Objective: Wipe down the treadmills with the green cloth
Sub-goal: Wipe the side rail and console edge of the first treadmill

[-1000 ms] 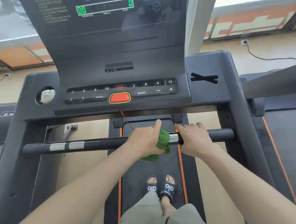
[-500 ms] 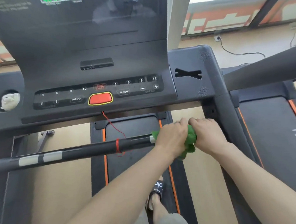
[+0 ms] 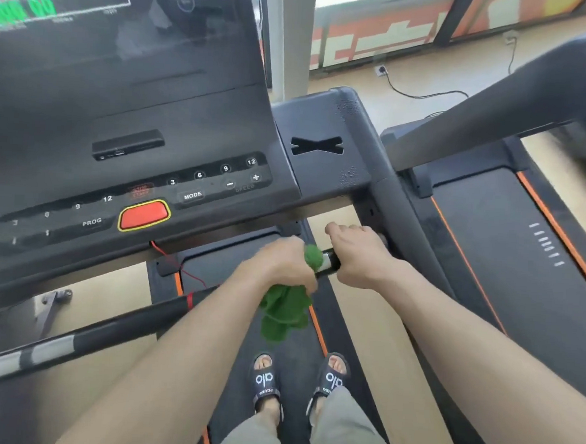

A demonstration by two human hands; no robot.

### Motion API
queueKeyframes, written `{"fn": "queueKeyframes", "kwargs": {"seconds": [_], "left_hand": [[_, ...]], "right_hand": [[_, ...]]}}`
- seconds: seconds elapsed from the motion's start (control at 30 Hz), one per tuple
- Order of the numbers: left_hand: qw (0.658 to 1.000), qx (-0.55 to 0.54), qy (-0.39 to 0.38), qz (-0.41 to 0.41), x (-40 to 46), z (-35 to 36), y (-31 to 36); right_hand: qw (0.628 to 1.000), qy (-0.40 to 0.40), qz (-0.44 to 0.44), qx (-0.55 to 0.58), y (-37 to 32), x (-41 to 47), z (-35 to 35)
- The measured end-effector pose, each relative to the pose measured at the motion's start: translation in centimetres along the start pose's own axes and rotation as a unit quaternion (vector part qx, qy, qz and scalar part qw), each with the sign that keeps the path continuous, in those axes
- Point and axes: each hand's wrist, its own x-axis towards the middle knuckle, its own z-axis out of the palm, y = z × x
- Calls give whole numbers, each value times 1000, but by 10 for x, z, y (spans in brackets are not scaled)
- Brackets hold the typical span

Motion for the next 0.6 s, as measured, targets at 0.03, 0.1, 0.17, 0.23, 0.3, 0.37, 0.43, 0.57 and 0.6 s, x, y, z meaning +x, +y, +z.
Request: {"fn": "queueKeyframes", "kwargs": {"seconds": [0.03,0.1,0.17,0.23,0.3,0.37,0.43,0.57,0.6], "left_hand": [[996,43,72,10,4,14,19],[970,106,214,37,10,45,46],[928,180,315,81,12,63,60],[893,236,364,123,19,71,66],[890,240,364,130,21,70,76],[918,216,315,103,21,61,87],[963,155,213,62,27,44,96],[998,18,-61,-27,37,-10,121],[995,3,-92,-39,39,-16,126]], "right_hand": [[997,-19,-5,80,4,-3,-5],[967,-28,-11,251,17,-17,-21],[949,114,-17,292,38,-36,-34],[918,299,34,257,62,-49,-29],[896,293,135,304,78,-53,-18],[876,148,212,406,84,-51,-6],[863,89,238,437,87,-48,1],[871,99,238,419,85,-47,1],[870,99,242,418,85,-47,2]]}}
